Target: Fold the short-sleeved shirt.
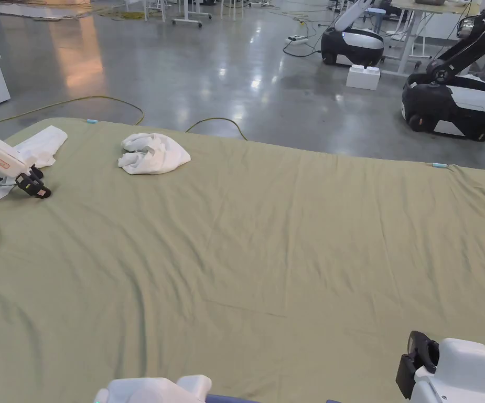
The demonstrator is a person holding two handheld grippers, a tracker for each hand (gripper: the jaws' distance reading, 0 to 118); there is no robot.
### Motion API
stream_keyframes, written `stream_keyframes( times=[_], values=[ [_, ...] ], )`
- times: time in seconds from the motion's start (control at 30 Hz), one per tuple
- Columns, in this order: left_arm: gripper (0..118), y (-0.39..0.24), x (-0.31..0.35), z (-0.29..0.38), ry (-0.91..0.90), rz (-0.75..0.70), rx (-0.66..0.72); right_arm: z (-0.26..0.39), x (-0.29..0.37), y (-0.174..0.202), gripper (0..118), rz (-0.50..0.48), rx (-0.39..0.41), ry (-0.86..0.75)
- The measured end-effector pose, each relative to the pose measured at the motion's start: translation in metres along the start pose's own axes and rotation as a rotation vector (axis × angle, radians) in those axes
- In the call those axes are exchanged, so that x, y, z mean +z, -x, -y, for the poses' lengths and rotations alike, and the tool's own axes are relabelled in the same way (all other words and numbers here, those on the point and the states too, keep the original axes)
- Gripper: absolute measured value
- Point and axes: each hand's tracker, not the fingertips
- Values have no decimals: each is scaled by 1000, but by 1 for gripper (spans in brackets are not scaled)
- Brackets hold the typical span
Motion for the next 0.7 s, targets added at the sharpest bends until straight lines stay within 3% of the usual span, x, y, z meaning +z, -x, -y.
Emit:
stream_keyframes(
  times=[0.23,0.53,0.6,0.63,0.67,0.7],
  values=[
    [18,-16,-38,13,-5,-13,-53,1,1,-1,0,3,-3,10],
    [20,10,32,9,-190,119,-1,-4,5,-1,0,-4,6,-9],
    [41,26,58,10,-253,124,9,-7,6,-1,0,-5,8,-20],
    [61,25,80,11,-283,116,12,-9,7,-1,0,-7,10,-27],
    [68,34,94,12,-314,102,10,-11,7,0,0,-7,10,-38],
    [69,45,103,13,-340,89,11,-12,7,0,0,-9,9,-48]
  ],
)
